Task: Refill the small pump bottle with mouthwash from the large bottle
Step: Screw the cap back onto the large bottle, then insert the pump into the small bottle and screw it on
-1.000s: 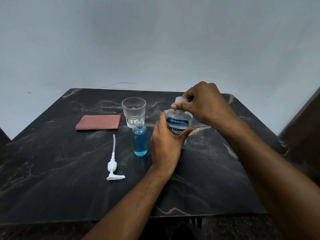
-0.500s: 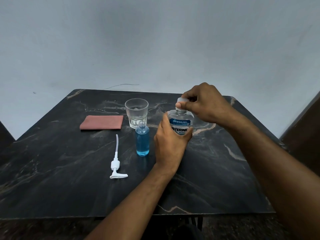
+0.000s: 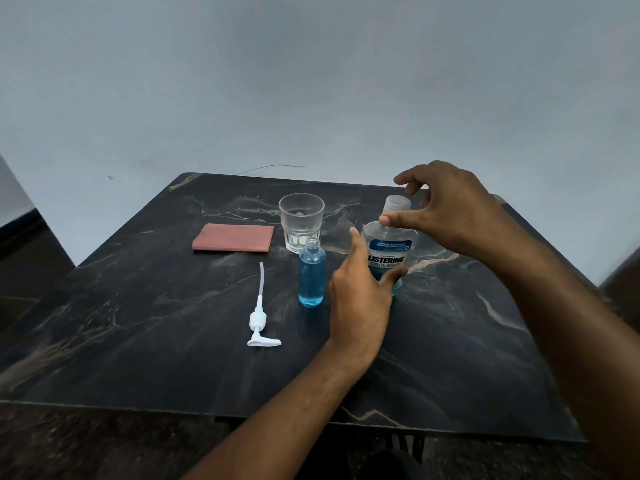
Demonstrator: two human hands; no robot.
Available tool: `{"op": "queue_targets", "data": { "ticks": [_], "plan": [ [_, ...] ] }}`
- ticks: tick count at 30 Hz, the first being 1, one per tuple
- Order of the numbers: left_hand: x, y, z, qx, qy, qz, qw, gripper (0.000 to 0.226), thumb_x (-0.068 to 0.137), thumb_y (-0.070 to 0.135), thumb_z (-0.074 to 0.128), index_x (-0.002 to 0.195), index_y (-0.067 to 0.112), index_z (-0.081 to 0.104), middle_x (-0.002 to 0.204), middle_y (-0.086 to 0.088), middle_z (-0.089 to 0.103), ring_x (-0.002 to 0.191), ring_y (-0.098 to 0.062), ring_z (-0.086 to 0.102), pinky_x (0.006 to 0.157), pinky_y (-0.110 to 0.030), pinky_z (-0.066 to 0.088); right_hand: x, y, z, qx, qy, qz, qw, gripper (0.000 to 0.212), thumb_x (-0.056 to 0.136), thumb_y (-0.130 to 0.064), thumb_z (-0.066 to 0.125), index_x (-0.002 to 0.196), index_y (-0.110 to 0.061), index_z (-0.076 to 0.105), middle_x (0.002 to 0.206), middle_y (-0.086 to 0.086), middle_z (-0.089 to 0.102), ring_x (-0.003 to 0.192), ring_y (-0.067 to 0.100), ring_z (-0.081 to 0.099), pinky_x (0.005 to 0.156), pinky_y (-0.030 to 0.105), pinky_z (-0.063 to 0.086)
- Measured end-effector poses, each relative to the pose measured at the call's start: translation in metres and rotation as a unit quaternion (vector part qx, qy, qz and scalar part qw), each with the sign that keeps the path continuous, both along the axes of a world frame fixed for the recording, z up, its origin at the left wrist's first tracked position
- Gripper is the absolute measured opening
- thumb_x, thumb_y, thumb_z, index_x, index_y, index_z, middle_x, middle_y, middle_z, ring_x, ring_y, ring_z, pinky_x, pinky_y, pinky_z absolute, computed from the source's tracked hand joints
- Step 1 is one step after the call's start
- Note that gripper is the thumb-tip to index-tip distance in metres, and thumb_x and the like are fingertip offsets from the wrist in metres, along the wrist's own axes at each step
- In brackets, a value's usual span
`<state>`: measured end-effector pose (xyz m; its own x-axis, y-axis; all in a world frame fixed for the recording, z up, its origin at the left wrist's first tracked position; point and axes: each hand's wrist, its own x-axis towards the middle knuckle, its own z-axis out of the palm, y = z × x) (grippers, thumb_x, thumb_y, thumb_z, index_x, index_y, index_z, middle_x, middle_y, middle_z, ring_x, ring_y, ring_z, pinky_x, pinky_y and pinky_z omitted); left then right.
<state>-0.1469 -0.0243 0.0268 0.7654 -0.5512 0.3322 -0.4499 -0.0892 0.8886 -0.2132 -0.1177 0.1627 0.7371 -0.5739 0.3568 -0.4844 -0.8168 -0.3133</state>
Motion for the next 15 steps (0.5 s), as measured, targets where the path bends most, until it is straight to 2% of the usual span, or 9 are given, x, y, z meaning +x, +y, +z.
{"op": "queue_targets", "data": {
  "ticks": [2, 4, 6, 8, 9, 11, 12, 13, 15],
  "plan": [
    [-0.002, 0.005, -0.001, 0.005, -0.003, -0.003, 1.000, 0.098, 0.085, 0.033, 0.081, 0.162, 0.017, 0.022, 0.138, -0.001, 0.067, 0.129, -0.011, 0.061, 0.107, -0.028, 0.051, -0.001, 0.005, -0.001, -0.027, -0.013, -0.005, 1.000, 0.064, 0.076, -0.050, 0.078, 0.130, -0.023, 0.061, 0.126, 0.000, 0.056, 0.110, 0.017, 0.051, 0.079, 0.024, 0.037],
    [-0.003, 0.011, -0.001, 0.005, -0.001, 0.000, 1.000, 0.094, 0.086, 0.032, 0.081, 0.161, 0.017, 0.026, 0.135, -0.001, 0.069, 0.126, -0.011, 0.063, 0.106, -0.026, 0.052, -0.001, 0.014, -0.001, -0.075, -0.033, -0.008, 0.997, 0.061, 0.078, -0.049, 0.076, 0.131, -0.023, 0.060, 0.133, 0.002, 0.050, 0.127, 0.021, 0.040, 0.094, 0.036, 0.042],
    [-0.003, 0.022, 0.000, 0.001, 0.000, 0.007, 1.000, 0.089, 0.086, 0.034, 0.081, 0.159, 0.017, 0.033, 0.126, -0.003, 0.073, 0.116, -0.014, 0.070, 0.098, -0.026, 0.057, 0.000, 0.022, -0.002, -0.116, -0.064, 0.010, 0.991, 0.053, 0.082, -0.044, 0.075, 0.128, -0.022, 0.062, 0.133, 0.004, 0.048, 0.131, 0.022, 0.035, 0.102, 0.039, 0.042],
    [-0.003, 0.035, -0.001, -0.002, -0.018, 0.010, 1.000, 0.078, 0.085, 0.037, 0.082, 0.152, 0.018, 0.047, 0.118, 0.001, 0.077, 0.108, -0.010, 0.073, 0.092, -0.021, 0.058, 0.002, 0.030, -0.004, -0.147, -0.103, 0.032, 0.983, 0.042, 0.085, -0.035, 0.075, 0.123, -0.020, 0.066, 0.129, 0.006, 0.051, 0.126, 0.023, 0.039, 0.096, 0.027, 0.038],
    [-0.003, 0.043, -0.002, -0.012, -0.023, 0.008, 1.000, 0.068, 0.084, 0.037, 0.083, 0.145, 0.020, 0.056, 0.118, 0.009, 0.077, 0.108, -0.001, 0.071, 0.093, -0.017, 0.056, 0.004, 0.035, -0.006, -0.149, -0.130, 0.046, 0.979, 0.035, 0.086, -0.030, 0.075, 0.119, -0.018, 0.068, 0.124, 0.007, 0.054, 0.121, 0.023, 0.043, 0.091, 0.022, 0.036],
    [0.001, 0.059, -0.005, -0.039, -0.011, 0.014, 0.999, 0.053, 0.082, 0.033, 0.086, 0.131, 0.023, 0.068, 0.117, 0.021, 0.074, 0.103, 0.011, 0.068, 0.095, -0.015, 0.055, 0.010, 0.047, -0.011, -0.121, -0.183, 0.086, 0.972, 0.023, 0.087, -0.017, 0.074, 0.110, -0.013, 0.073, 0.109, 0.007, 0.060, 0.100, 0.018, 0.053, 0.081, 0.018, 0.039],
    [0.005, 0.069, -0.006, -0.044, -0.007, 0.029, 0.999, 0.049, 0.081, 0.031, 0.087, 0.127, 0.024, 0.071, 0.114, 0.019, 0.076, 0.100, 0.009, 0.070, 0.094, -0.018, 0.056, 0.015, 0.053, -0.015, -0.096, -0.191, 0.111, 0.970, 0.018, 0.087, -0.013, 0.074, 0.105, -0.011, 0.075, 0.102, 0.007, 0.063, 0.089, 0.013, 0.055, 0.076, 0.016, 0.041],
    [0.010, 0.078, -0.006, -0.046, -0.005, 0.047, 0.998, 0.044, 0.081, 0.029, 0.087, 0.123, 0.025, 0.074, 0.109, 0.014, 0.079, 0.096, 0.006, 0.072, 0.091, -0.021, 0.058, 0.020, 0.059, -0.019, -0.074, -0.183, 0.136, 0.971, 0.016, 0.087, -0.009, 0.073, 0.102, -0.010, 0.077, 0.096, 0.006, 0.064, 0.081, 0.011, 0.055, 0.073, 0.015, 0.044],
    [0.024, 0.099, -0.006, -0.052, -0.009, 0.086, 0.995, 0.035, 0.085, 0.024, 0.083, 0.118, 0.030, 0.074, 0.099, 0.014, 0.078, 0.086, 0.003, 0.072, 0.081, -0.022, 0.061, 0.033, 0.071, -0.029, -0.043, -0.134, 0.181, 0.973, 0.015, 0.086, -0.006, 0.073, 0.100, -0.009, 0.078, 0.093, 0.008, 0.067, 0.077, 0.013, 0.059, 0.074, 0.024, 0.049]
  ]
}}
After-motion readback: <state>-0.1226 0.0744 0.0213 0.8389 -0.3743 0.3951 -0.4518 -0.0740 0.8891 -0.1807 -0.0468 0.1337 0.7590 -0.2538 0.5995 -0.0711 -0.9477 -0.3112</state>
